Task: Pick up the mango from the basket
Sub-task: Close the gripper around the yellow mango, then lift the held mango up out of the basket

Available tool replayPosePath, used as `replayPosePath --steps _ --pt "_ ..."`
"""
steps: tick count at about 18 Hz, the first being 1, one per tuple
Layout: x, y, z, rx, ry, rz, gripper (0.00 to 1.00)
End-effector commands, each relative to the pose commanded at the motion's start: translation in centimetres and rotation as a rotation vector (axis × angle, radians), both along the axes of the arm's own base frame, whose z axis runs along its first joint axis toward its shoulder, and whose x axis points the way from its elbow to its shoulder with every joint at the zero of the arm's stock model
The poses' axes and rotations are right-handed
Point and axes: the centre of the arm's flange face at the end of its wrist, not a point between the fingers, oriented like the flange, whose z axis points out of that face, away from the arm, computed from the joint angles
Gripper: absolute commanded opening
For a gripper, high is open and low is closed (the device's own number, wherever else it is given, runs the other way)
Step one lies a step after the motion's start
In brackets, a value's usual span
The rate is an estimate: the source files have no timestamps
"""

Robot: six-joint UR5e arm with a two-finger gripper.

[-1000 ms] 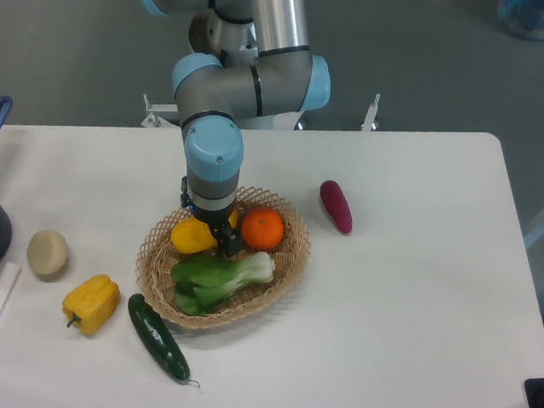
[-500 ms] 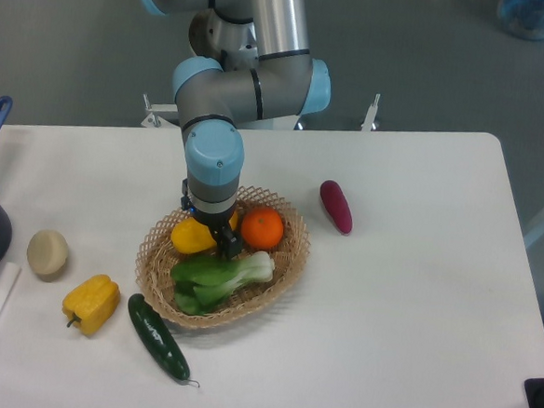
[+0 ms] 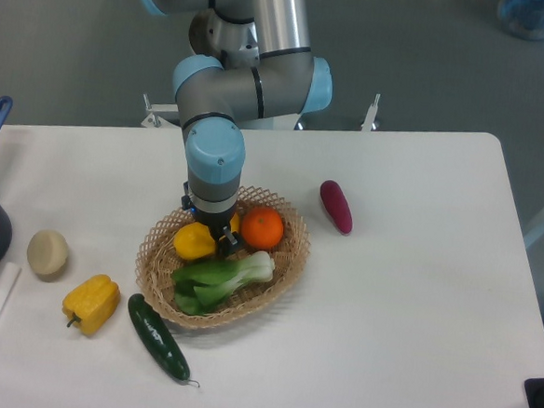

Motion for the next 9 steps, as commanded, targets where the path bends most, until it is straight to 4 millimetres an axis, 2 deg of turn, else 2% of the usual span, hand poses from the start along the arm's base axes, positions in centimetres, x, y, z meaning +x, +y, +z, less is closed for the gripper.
replayPosePath --steps 3,5,7,9 --pt "-0.1 -0.2 3.9 0.093 0.004 0.018 0.43" --pt "-1.5 -0.5 6.9 0.197 -0.023 0.059 0.43" --pt "-2.2 0.3 10.2 0.295 -0.044 0.143 0.43" --pt "-4.7 1.0 14.2 0.378 -0.041 0.236 0.43"
